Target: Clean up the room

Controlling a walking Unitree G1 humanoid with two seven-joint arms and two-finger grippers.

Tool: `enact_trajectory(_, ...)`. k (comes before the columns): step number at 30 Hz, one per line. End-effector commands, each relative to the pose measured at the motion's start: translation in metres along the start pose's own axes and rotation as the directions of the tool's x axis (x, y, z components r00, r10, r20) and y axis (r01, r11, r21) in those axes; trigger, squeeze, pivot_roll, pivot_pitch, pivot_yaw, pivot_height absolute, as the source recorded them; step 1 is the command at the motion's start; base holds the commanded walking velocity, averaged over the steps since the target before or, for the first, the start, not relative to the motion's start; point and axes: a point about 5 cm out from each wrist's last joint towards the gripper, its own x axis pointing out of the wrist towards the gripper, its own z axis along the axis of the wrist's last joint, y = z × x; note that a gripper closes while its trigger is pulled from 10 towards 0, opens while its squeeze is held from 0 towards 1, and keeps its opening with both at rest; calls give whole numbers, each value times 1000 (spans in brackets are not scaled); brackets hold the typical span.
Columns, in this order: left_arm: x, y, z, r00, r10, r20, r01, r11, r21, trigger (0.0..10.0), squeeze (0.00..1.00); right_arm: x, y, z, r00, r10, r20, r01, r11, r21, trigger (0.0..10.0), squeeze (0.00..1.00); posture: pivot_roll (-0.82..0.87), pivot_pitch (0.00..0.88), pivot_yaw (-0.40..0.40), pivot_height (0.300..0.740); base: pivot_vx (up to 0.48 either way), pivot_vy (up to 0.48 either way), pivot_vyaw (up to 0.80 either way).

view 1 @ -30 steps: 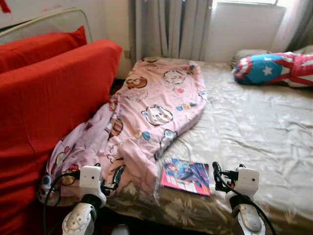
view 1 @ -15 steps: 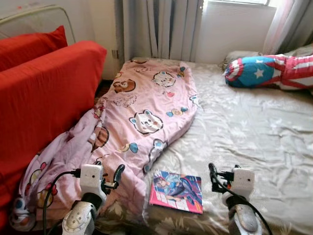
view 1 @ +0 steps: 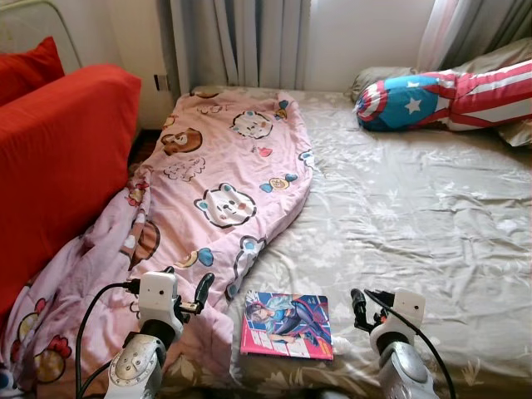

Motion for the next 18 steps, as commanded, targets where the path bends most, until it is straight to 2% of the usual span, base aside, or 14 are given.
enact_trajectory(1, 5, -1, 3, 1000, -17, -1, 17, 1000, 13, 10000, 0, 2, -3, -6, 999, -2, -51, 1, 1000, -14, 10000, 0, 60, 75, -53, 645, 0, 0, 0)
enact_trajectory(4, 9, -5, 5, 1000, -29, -2, 29, 999, 18, 10000, 0, 4, -3, -15, 992, 10, -127, -13, 1000, -24, 10000, 0, 73, 107, -46, 645, 0, 0, 0)
enact_trajectory(7, 10, -9, 9, 999, -52, -1, 52, 998, 18, 10000, 0, 4, -7, -18, 987, -16, -160, 18, 1000, 11, 10000, 0, 93, 151, -34, 645, 0, 0, 0)
enact_trajectory(11, 4, -7, 6, 998, -51, -29, 53, 998, 39, 10000, 0, 5, -11, -19, 985, -33, -168, 31, 999, -12, 10000, 0, 107, 203, -20, 645, 0, 0, 0)
enact_trajectory(14, 0, -4, 7, 999, -38, -32, 38, 999, 21, 10000, 0, 5, -15, -19, 983, -51, -174, 46, 998, -31, 10000, 0, 115, 222, -18, 645, 0, 0, 0)
enact_trajectory(18, -10, -4, 11, 998, -43, -40, 45, 998, 33, 10000, 0, 6, -21, -15, 981, -86, -174, 88, 996, 0, 10000, 0, 143, 258, -14, 645, 0, 0, 0)
